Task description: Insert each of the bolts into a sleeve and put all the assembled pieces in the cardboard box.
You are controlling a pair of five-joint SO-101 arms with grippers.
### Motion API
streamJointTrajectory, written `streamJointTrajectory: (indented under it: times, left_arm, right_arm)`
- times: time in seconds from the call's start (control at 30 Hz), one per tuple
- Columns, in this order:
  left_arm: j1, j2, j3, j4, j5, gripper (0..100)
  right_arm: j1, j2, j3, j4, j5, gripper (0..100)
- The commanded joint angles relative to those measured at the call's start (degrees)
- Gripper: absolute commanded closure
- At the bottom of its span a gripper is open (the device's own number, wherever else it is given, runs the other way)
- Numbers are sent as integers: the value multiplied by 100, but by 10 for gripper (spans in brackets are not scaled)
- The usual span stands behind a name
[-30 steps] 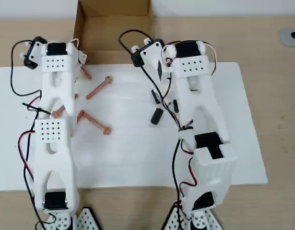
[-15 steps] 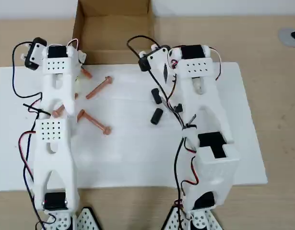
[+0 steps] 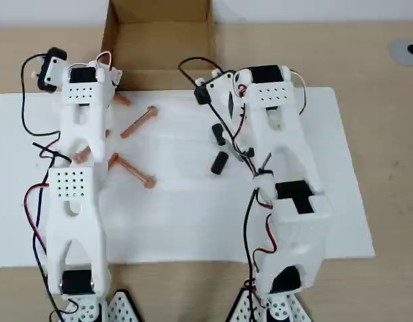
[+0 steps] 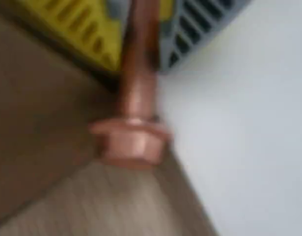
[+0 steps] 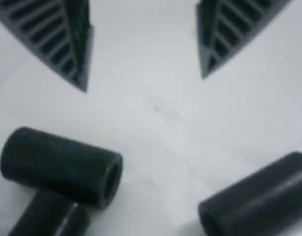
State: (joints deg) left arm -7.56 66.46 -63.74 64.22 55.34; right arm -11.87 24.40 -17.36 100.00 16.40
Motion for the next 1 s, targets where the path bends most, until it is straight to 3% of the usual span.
streamJointTrajectory:
  times: [0.0, 0.13, 0.43, 0.7, 0.8, 0.97]
  left_arm:
    - [-211, -4, -35, -193, 18, 997]
    - [-88, -13, -527, 141, -281, 997]
    - [193, -13, -3200, 2295, -870, 997]
    - [176, -593, -3191, 3218, -1530, 997]
    - [167, -708, -3165, 3657, -2207, 998]
    - [-70, -927, -2312, 3657, -4360, 998]
  right_arm:
    - [92, -31, -13, 0, 35, 811]
    - [92, -31, -4, 0, 35, 811]
    - [92, -13, -4, 0, 9, 811]
    - [92, -13, -4, 0, 0, 811]
    - [92, -13, -4, 0, 0, 811]
    - [92, -31, -40, 88, -9, 812]
